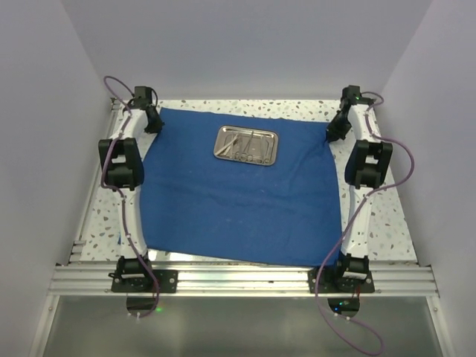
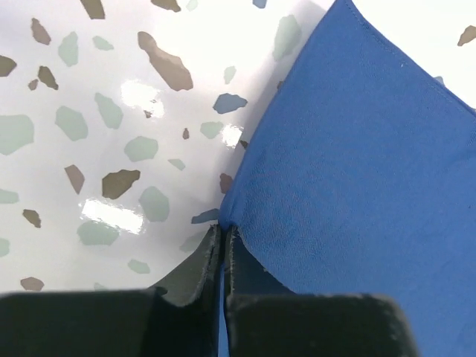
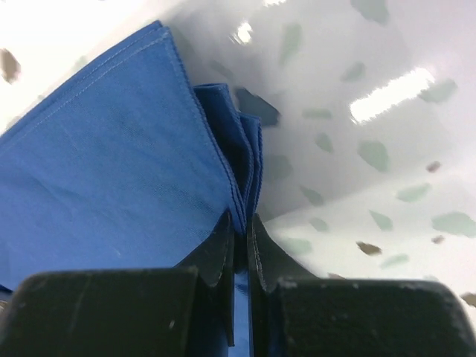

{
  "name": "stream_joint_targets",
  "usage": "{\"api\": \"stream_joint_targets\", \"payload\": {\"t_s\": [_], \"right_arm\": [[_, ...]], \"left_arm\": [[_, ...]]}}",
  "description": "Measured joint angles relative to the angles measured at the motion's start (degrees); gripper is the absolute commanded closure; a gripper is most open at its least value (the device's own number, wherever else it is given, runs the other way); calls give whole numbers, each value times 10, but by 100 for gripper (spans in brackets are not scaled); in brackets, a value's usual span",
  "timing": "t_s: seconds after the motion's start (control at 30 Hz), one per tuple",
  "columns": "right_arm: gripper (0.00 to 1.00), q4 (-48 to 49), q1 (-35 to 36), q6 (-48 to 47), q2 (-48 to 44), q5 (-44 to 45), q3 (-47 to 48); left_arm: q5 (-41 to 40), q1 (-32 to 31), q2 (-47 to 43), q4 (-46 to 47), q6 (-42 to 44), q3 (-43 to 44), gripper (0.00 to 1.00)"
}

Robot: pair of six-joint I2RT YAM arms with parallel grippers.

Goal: Open and lay out the surgical kit
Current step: Smooth out the surgical kit at the center of the board, then move the container from the surgical kit.

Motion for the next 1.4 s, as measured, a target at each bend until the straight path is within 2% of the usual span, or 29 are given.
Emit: {"api": "stream_joint_targets", "payload": {"t_s": [0.17, 0.37, 0.4, 0.43, 0.47, 0.5, 0.53, 0.57, 0.6, 0.87, 0.93, 0.97, 1.03, 1.23, 1.4], "right_arm": [[100, -3, 10, 20, 63, -16, 111], [100, 92, 19, 50, 87, -54, 128], [80, 104, 19, 52, 89, -59, 128], [62, 113, 19, 55, 90, -63, 128], [48, 122, 19, 60, 90, -69, 127], [39, 133, 19, 61, 90, -73, 127], [27, 146, 19, 60, 87, -77, 122], [25, 158, 19, 61, 82, -78, 115], [24, 168, 19, 57, 73, -75, 103], [23, 172, 14, 43, -47, -38, -69], [28, 184, 15, 47, -104, -42, -141], [29, 184, 17, 49, -126, -44, -162], [32, 187, 28, 52, -167, -47, -196], [46, 202, 137, 55, -200, -52, -207], [57, 174, 223, 51, -134, -62, -150]], "left_arm": [[-1, 10, -14, 6, -14, -25, 100], [-24, 30, -51, -9, -23, -71, 100], [-28, 32, -56, -14, -23, -73, 99], [-31, 33, -60, -18, -23, -73, 87], [-33, 34, -64, -21, -21, -73, 66], [-36, 34, -68, -22, -19, -73, 23], [-38, 34, -73, -22, -18, -73, 11], [-40, 34, -78, -22, -22, -73, 3], [-42, 34, -83, -22, -25, -72, 0], [-45, 18, -134, -19, -32, -40, 3], [-45, 0, -151, -15, -33, -40, 8], [-43, -11, -158, -12, -33, -41, 12], [-31, -36, -175, 6, -35, -57, 15], [23, -123, -181, 24, -47, -119, 18], [56, -163, -153, 23, -47, -127, 21]]}}
